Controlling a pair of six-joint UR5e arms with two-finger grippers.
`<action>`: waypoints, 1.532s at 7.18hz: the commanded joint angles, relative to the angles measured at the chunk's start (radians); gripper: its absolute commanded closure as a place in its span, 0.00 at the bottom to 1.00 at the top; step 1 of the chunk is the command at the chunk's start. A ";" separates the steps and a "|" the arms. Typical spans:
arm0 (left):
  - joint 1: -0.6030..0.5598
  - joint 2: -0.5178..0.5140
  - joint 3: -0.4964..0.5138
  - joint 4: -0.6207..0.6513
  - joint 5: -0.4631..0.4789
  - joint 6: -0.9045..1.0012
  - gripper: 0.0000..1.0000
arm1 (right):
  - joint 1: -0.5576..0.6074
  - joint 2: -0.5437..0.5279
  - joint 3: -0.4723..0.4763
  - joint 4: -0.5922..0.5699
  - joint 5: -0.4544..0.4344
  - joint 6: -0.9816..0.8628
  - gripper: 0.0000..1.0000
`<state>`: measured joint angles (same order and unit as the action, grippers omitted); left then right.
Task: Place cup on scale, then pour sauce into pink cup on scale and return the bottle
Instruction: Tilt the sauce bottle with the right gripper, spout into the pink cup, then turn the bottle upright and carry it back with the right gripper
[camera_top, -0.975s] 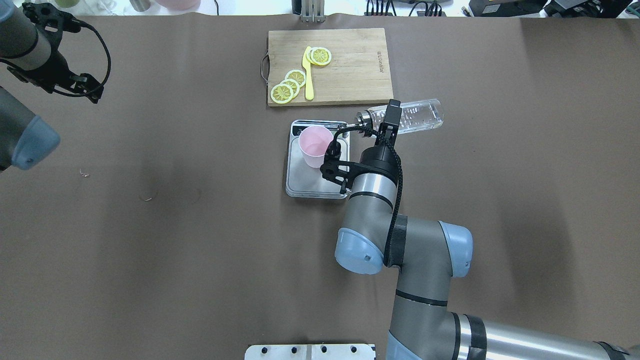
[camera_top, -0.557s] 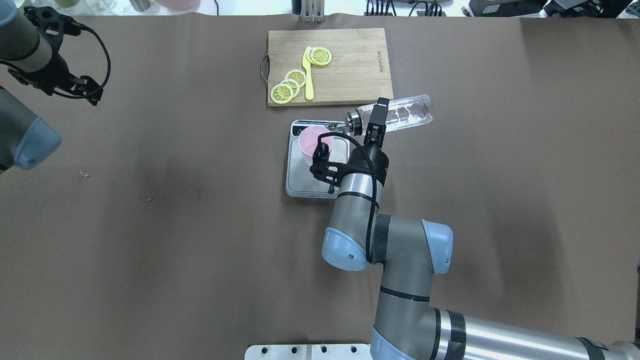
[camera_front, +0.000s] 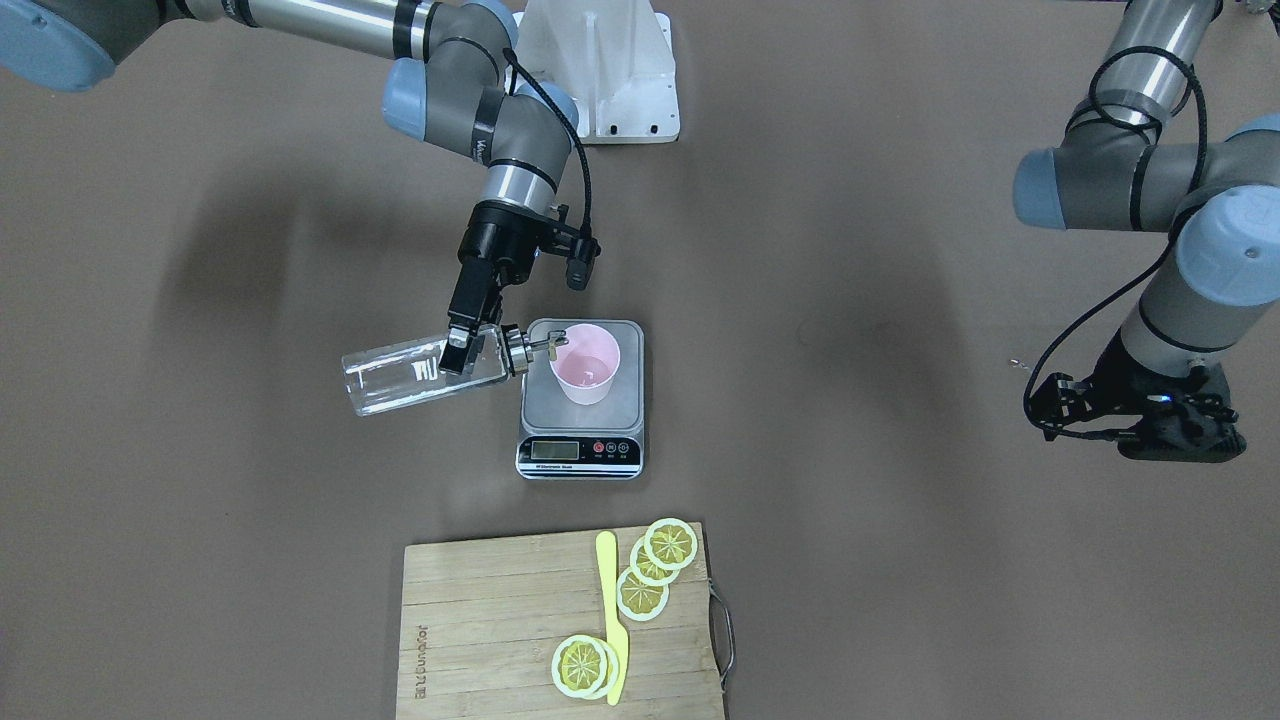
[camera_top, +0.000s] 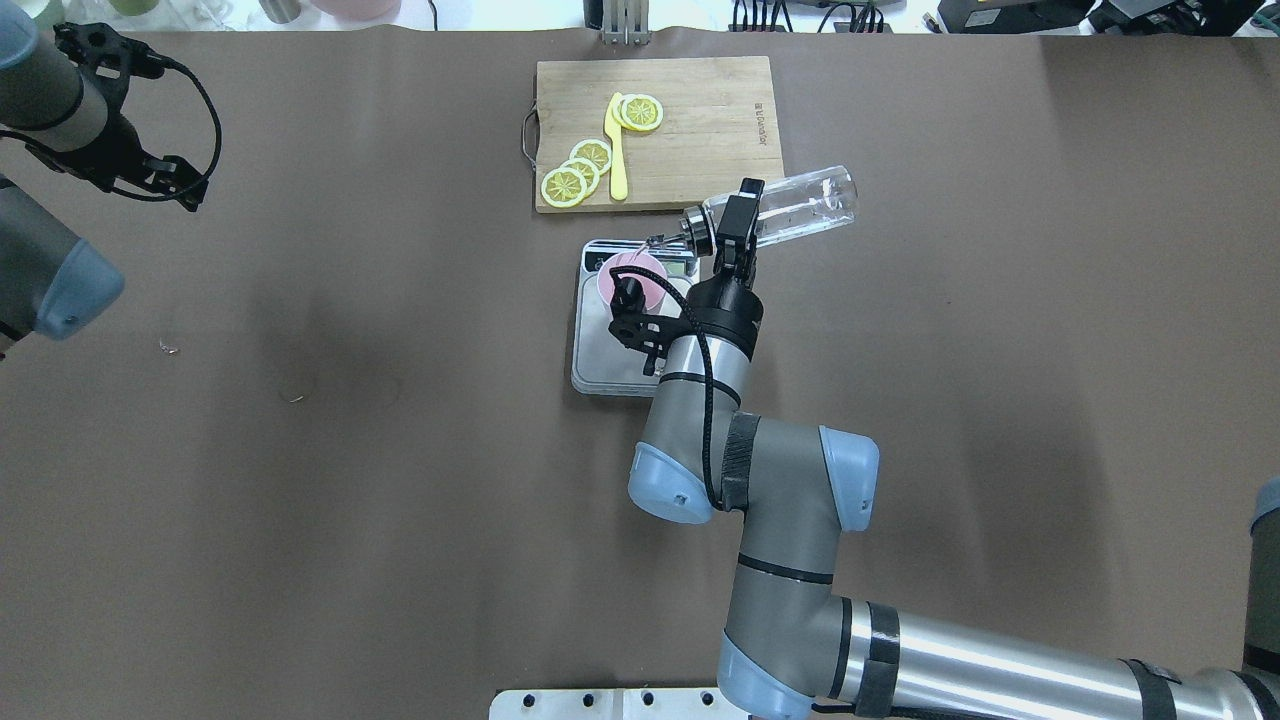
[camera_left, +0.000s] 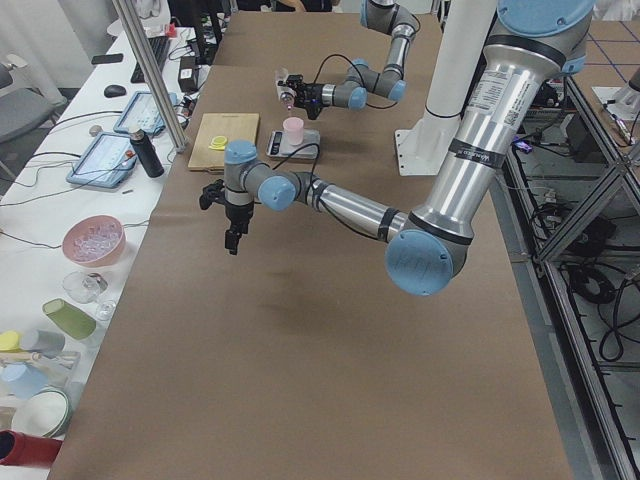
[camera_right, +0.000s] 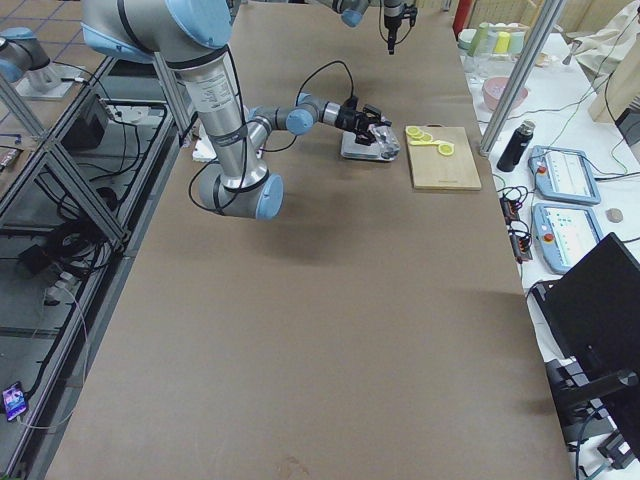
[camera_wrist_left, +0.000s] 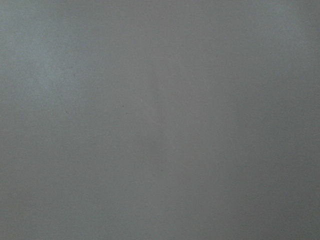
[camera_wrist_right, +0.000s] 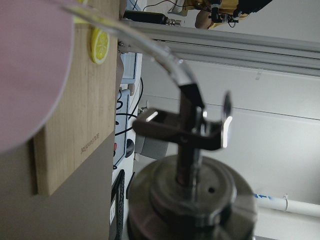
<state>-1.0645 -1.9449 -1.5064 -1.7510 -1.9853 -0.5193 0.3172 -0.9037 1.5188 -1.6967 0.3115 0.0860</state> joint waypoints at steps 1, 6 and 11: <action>0.000 0.000 0.002 -0.005 0.000 -0.001 0.01 | 0.007 0.014 -0.017 0.005 -0.034 -0.026 1.00; -0.002 -0.014 -0.001 -0.002 0.000 -0.010 0.01 | 0.013 -0.072 -0.019 0.341 0.090 0.054 1.00; -0.006 -0.017 -0.012 -0.002 0.003 -0.014 0.01 | 0.153 -0.162 0.203 0.437 0.531 0.347 1.00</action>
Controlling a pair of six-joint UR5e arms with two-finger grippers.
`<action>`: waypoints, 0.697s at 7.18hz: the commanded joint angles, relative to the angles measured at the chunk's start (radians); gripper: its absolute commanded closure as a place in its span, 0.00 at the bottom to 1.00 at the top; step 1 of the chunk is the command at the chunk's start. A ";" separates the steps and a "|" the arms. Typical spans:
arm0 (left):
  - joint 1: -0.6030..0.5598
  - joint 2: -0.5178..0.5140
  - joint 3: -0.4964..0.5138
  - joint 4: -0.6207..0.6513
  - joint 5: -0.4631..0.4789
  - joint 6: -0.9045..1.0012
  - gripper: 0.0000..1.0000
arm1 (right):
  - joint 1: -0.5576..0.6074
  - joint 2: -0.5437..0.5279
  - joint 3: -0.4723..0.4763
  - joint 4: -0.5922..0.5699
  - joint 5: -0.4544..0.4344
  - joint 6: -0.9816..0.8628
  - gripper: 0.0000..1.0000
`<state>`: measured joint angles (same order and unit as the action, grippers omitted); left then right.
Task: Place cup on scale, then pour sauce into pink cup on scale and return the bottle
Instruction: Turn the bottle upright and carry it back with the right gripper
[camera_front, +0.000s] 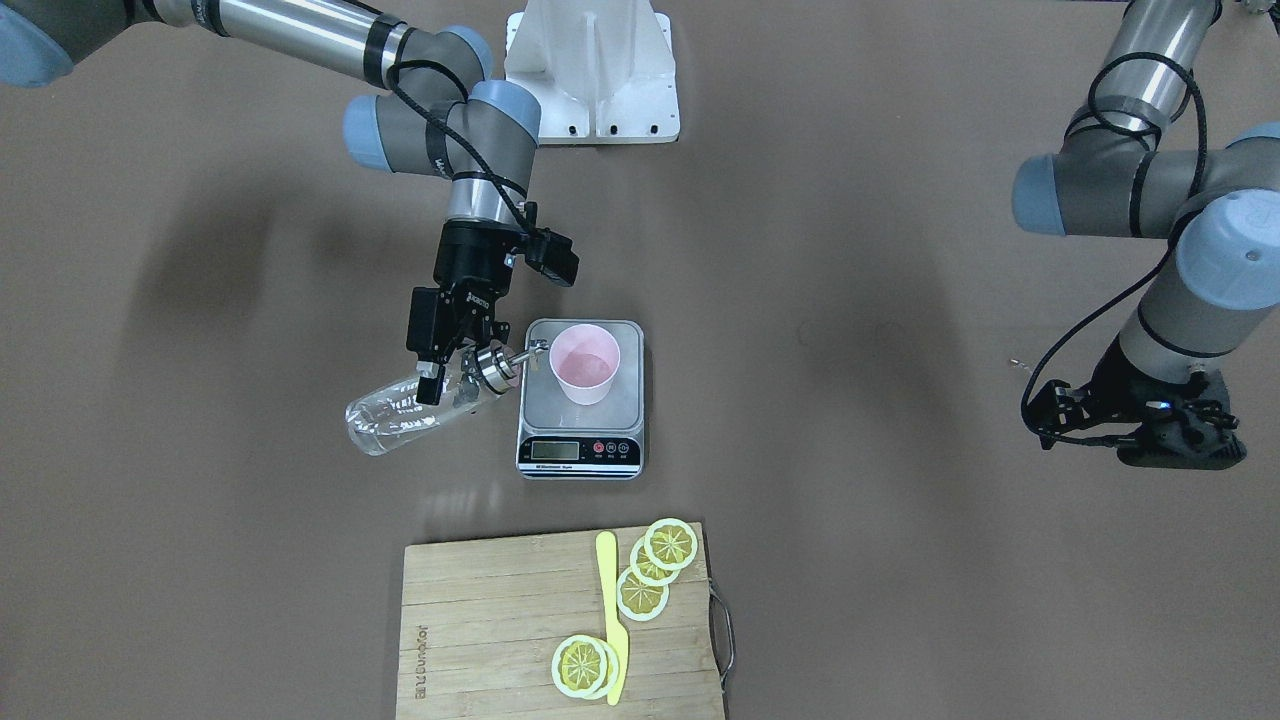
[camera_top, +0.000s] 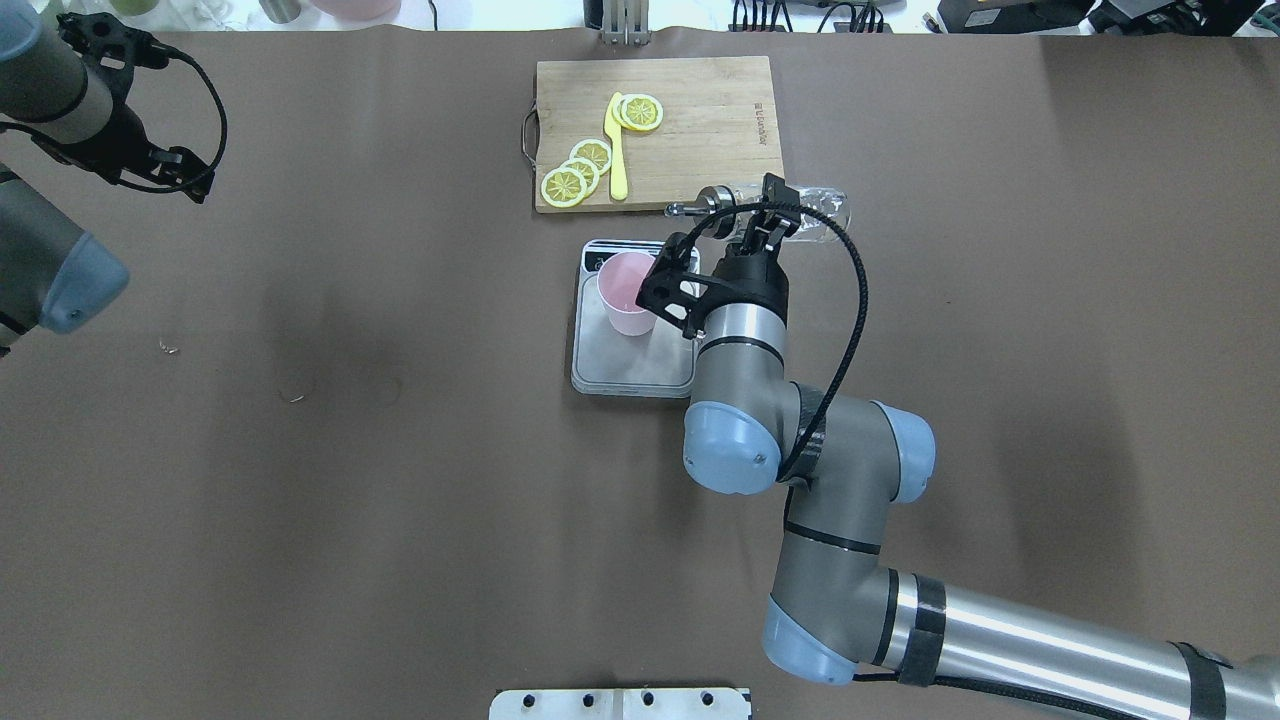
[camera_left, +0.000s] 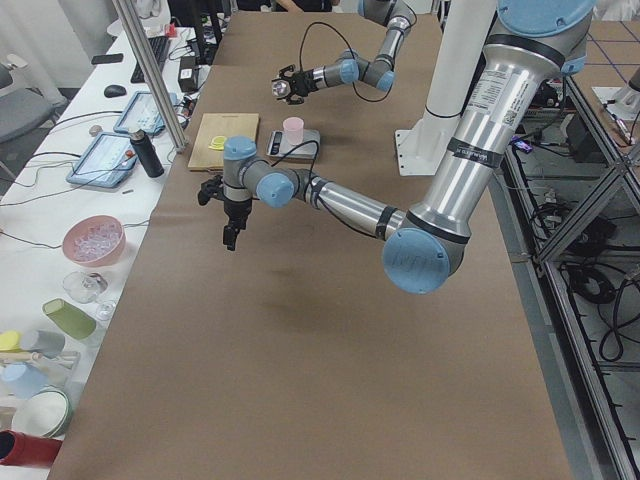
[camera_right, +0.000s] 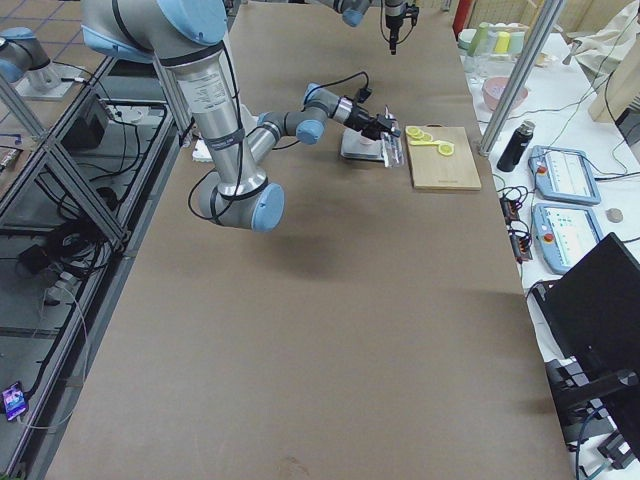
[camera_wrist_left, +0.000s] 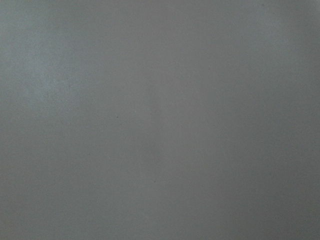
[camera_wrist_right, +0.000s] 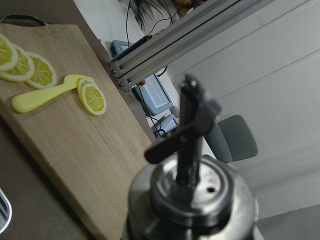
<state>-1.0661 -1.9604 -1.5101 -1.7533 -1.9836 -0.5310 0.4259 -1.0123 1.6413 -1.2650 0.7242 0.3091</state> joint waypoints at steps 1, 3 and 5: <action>-0.012 -0.002 -0.012 0.000 0.002 -0.003 0.01 | 0.086 -0.086 0.142 0.007 0.191 0.166 1.00; -0.028 -0.002 -0.034 0.006 0.002 -0.003 0.01 | 0.166 -0.226 0.140 0.245 0.332 0.295 1.00; -0.031 -0.003 -0.041 0.008 0.002 -0.003 0.01 | 0.221 -0.307 0.042 0.546 0.408 0.385 1.00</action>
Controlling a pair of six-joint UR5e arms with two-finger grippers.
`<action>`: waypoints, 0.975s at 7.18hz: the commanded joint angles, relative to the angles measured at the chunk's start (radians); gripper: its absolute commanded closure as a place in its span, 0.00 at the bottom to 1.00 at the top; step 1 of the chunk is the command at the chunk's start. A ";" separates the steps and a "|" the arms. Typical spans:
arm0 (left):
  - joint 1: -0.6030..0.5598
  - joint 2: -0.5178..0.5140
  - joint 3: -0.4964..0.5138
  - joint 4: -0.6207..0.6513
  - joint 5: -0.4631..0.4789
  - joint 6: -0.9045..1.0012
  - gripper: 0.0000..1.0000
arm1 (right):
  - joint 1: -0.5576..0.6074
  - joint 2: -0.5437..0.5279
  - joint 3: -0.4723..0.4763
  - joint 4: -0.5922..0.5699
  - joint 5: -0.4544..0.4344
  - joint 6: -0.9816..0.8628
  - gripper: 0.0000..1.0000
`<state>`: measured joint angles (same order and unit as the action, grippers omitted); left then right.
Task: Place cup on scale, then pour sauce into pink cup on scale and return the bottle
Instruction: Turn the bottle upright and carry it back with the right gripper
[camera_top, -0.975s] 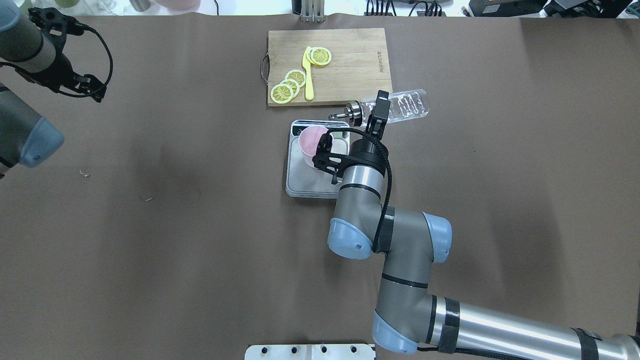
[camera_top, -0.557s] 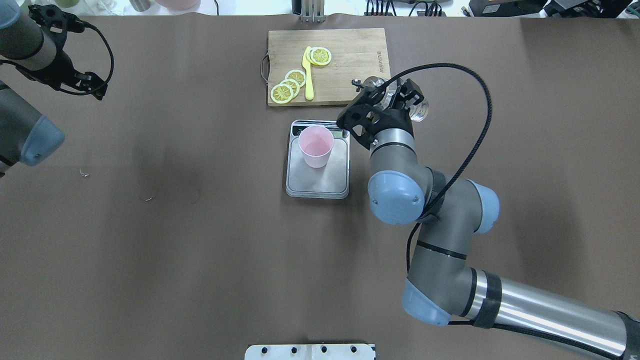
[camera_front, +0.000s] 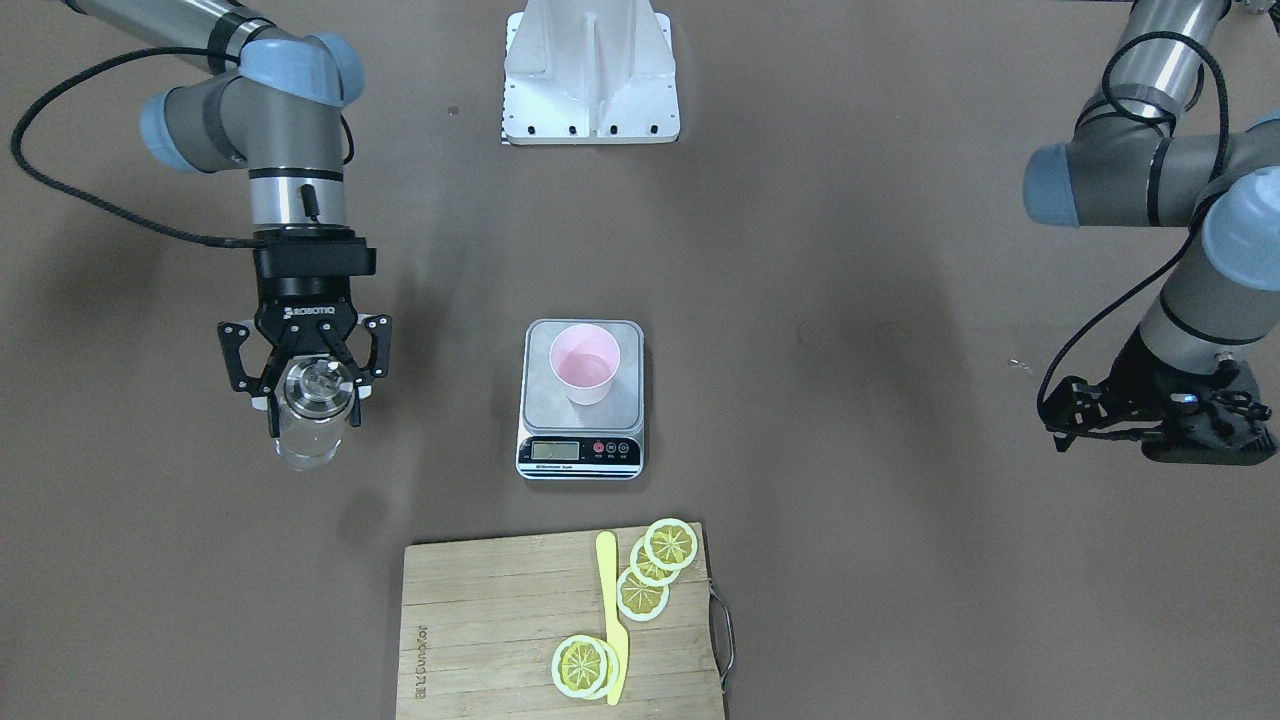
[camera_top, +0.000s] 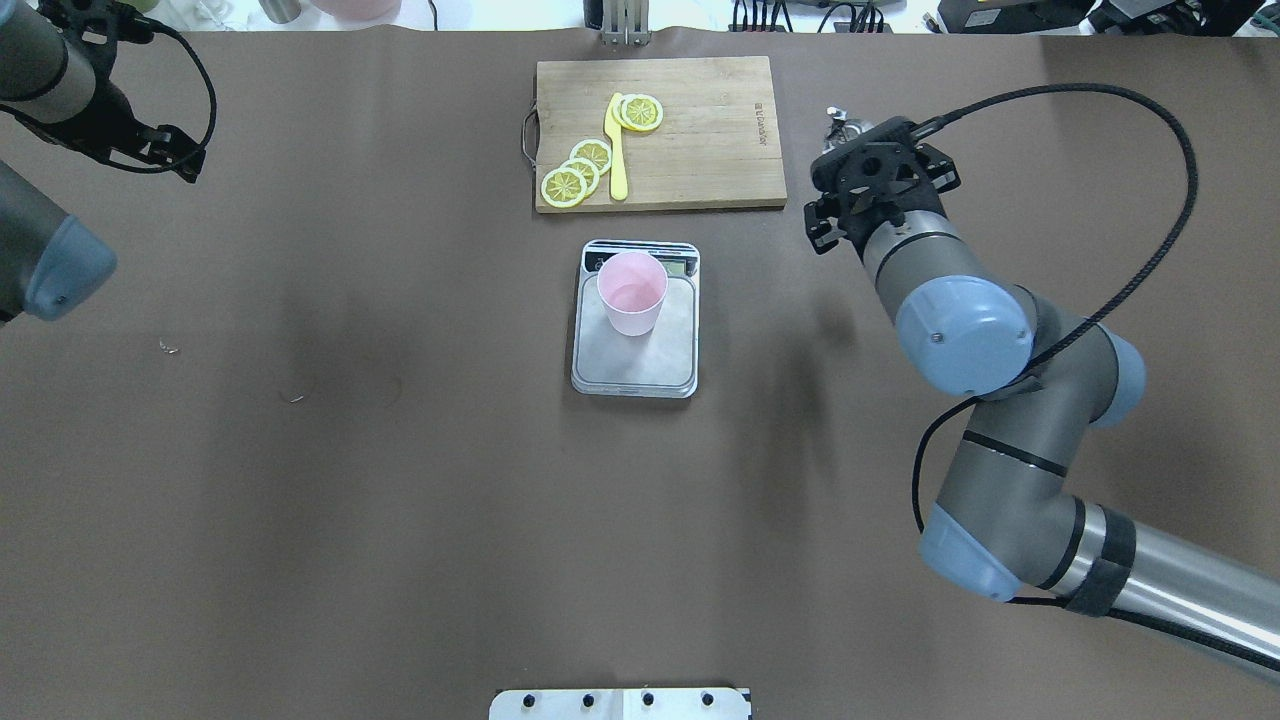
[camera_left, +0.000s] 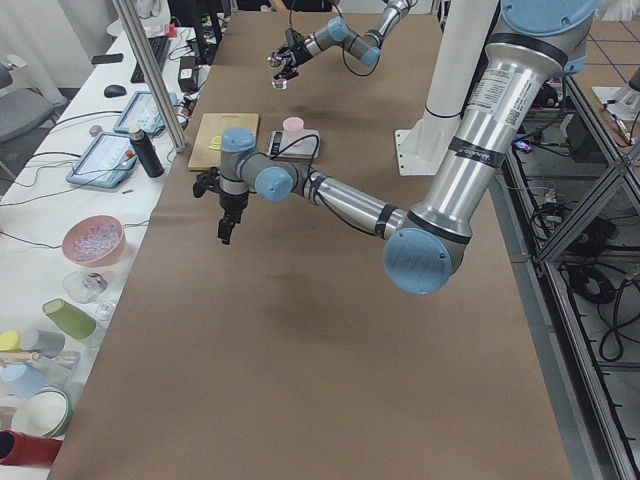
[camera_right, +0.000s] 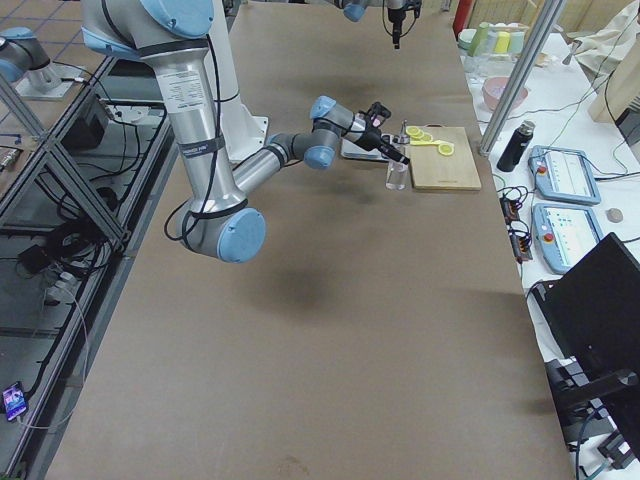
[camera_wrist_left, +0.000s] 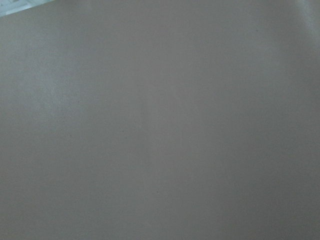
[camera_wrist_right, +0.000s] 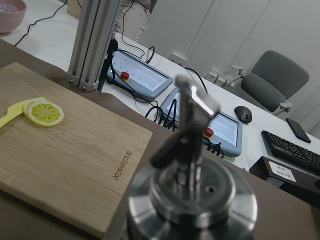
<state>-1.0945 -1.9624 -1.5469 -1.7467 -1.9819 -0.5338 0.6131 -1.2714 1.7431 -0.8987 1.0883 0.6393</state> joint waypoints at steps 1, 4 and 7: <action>-0.002 0.000 -0.004 0.001 0.000 0.000 0.01 | 0.043 -0.061 -0.120 0.305 0.060 0.130 1.00; -0.002 0.000 -0.004 0.001 0.000 0.000 0.01 | 0.068 -0.071 -0.169 0.382 0.136 0.247 1.00; -0.002 0.000 -0.004 0.001 0.000 0.000 0.01 | 0.073 -0.082 -0.189 0.368 0.179 0.235 1.00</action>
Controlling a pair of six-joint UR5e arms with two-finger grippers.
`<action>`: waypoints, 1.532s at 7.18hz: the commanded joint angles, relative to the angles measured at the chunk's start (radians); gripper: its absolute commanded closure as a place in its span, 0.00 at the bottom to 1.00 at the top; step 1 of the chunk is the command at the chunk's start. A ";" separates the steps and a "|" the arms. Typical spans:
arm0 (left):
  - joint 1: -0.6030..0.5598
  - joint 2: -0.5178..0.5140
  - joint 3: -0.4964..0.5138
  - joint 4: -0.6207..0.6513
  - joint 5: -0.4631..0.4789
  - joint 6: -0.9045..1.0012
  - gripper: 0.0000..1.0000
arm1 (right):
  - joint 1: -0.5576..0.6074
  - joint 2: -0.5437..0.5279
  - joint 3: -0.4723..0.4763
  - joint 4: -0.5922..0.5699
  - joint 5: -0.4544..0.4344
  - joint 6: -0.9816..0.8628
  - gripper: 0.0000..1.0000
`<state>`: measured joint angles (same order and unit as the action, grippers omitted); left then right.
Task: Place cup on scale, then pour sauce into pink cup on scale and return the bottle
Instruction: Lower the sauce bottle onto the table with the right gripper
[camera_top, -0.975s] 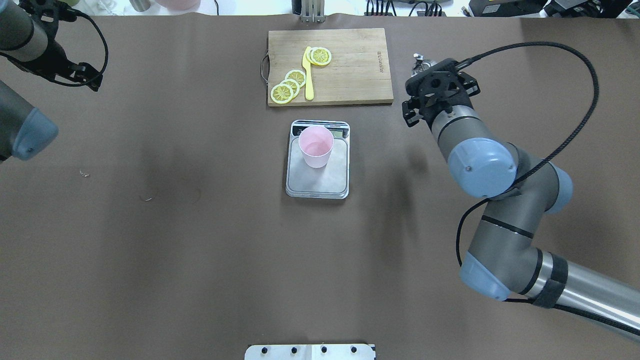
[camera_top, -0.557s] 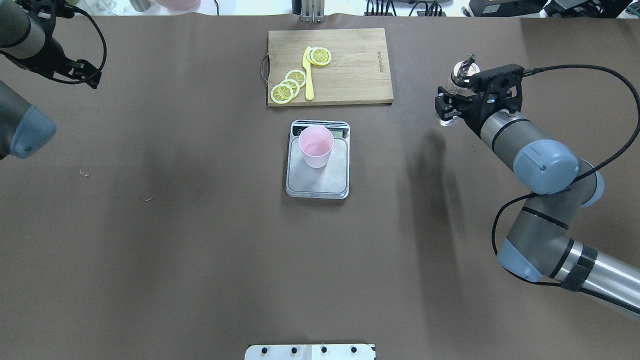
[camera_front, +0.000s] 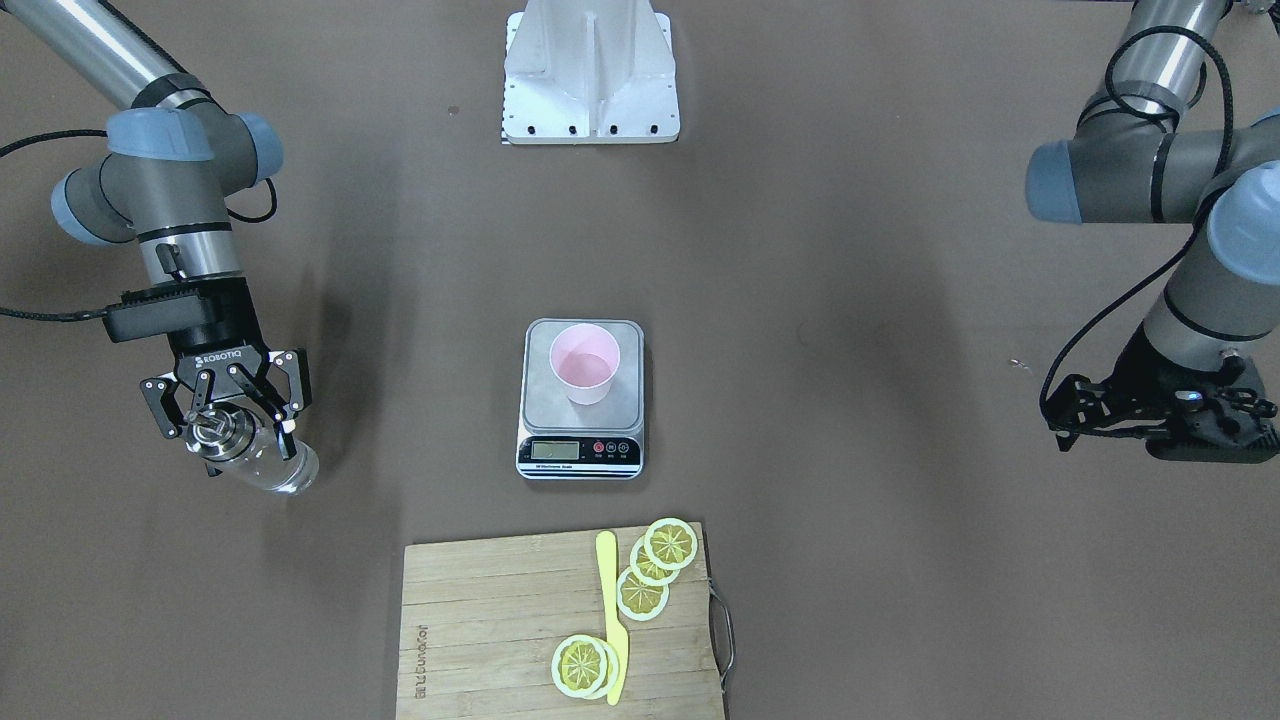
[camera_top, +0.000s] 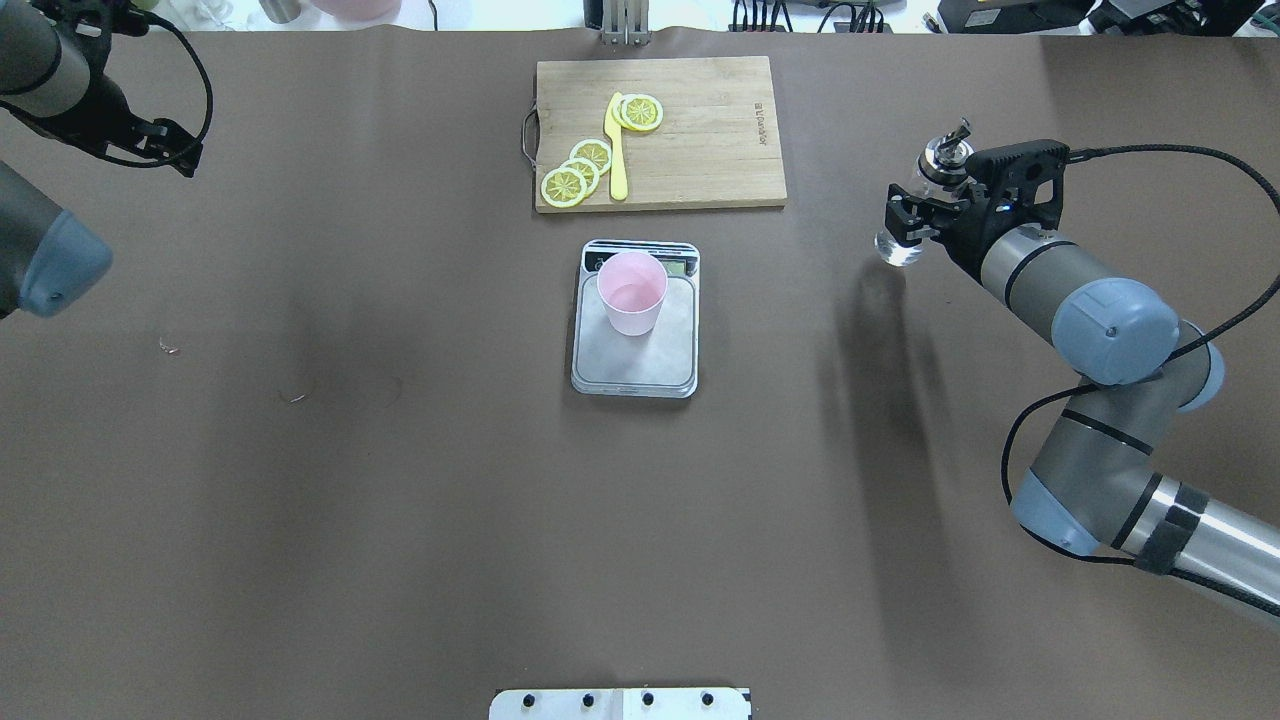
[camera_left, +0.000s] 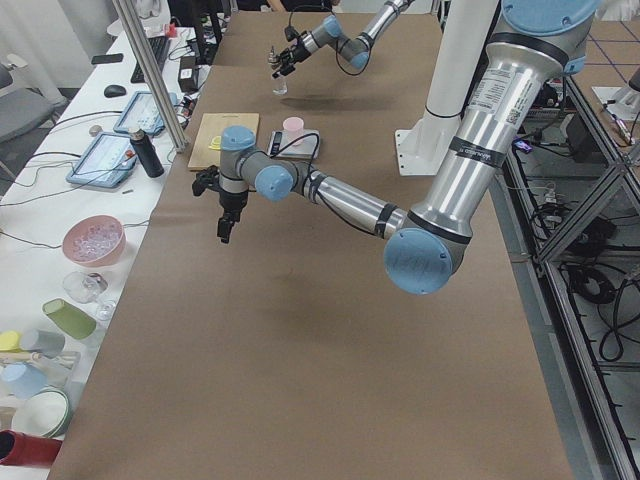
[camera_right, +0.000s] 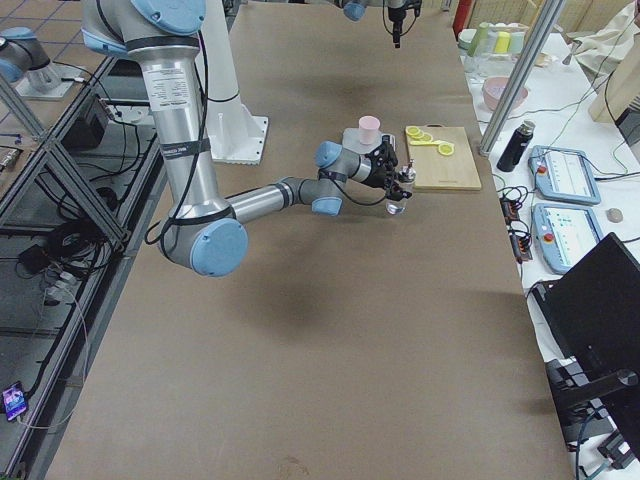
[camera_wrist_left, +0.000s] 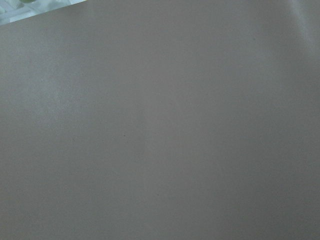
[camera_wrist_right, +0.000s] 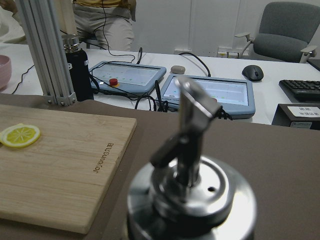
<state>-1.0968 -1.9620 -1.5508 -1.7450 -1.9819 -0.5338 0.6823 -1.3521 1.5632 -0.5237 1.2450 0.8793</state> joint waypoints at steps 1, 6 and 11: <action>0.000 0.000 0.000 -0.001 0.000 0.000 0.01 | 0.003 0.005 -0.008 -0.050 0.040 -0.005 1.00; 0.000 0.000 0.000 -0.001 0.002 0.000 0.01 | 0.002 0.007 -0.011 -0.059 0.063 -0.008 1.00; 0.000 0.000 0.000 -0.001 0.000 0.000 0.01 | -0.003 0.019 -0.023 -0.058 0.063 -0.060 0.01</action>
<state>-1.0968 -1.9620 -1.5509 -1.7455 -1.9807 -0.5338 0.6803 -1.3407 1.5410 -0.5809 1.3088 0.8344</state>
